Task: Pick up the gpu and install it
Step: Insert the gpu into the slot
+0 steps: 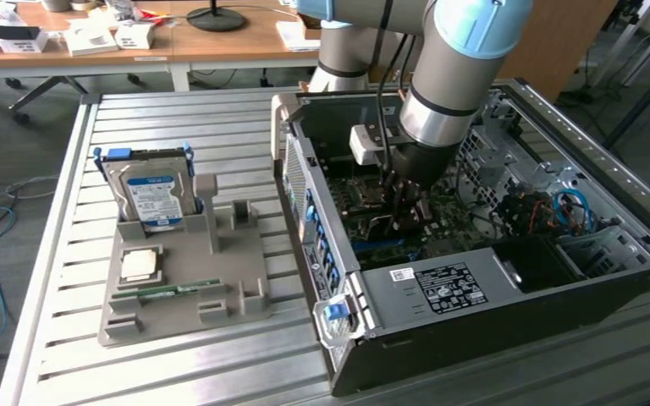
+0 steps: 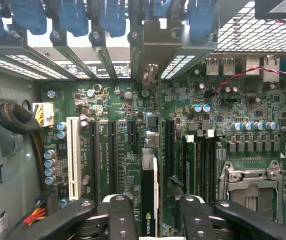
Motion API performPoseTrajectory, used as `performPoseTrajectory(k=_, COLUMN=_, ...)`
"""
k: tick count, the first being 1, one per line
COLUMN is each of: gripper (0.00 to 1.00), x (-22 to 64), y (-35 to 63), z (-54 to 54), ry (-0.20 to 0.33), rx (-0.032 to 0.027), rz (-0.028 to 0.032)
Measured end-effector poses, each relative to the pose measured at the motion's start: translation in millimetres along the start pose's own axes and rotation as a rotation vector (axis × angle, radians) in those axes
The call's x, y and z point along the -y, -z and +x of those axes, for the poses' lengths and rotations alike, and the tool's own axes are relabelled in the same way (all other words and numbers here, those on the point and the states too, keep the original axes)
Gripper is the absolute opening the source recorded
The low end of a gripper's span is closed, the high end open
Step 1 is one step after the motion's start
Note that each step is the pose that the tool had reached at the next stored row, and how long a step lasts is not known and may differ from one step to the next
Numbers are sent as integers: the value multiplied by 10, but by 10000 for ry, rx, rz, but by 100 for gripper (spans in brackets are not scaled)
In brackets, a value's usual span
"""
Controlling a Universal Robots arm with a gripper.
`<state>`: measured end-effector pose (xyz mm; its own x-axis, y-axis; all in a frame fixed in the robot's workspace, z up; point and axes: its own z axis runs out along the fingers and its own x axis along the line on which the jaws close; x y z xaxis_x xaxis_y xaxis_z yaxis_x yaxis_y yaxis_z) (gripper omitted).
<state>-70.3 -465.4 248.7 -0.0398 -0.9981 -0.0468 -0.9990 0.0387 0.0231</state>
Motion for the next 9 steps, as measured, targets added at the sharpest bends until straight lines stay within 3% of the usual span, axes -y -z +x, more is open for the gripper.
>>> performPoseTrajectory(k=4, gripper=40, x=0, y=24, z=-1, ry=0, rx=0, rz=0)
performPoseTrajectory(k=9, gripper=40, x=-4, y=183, z=-9, ry=2, rx=1, rz=0)
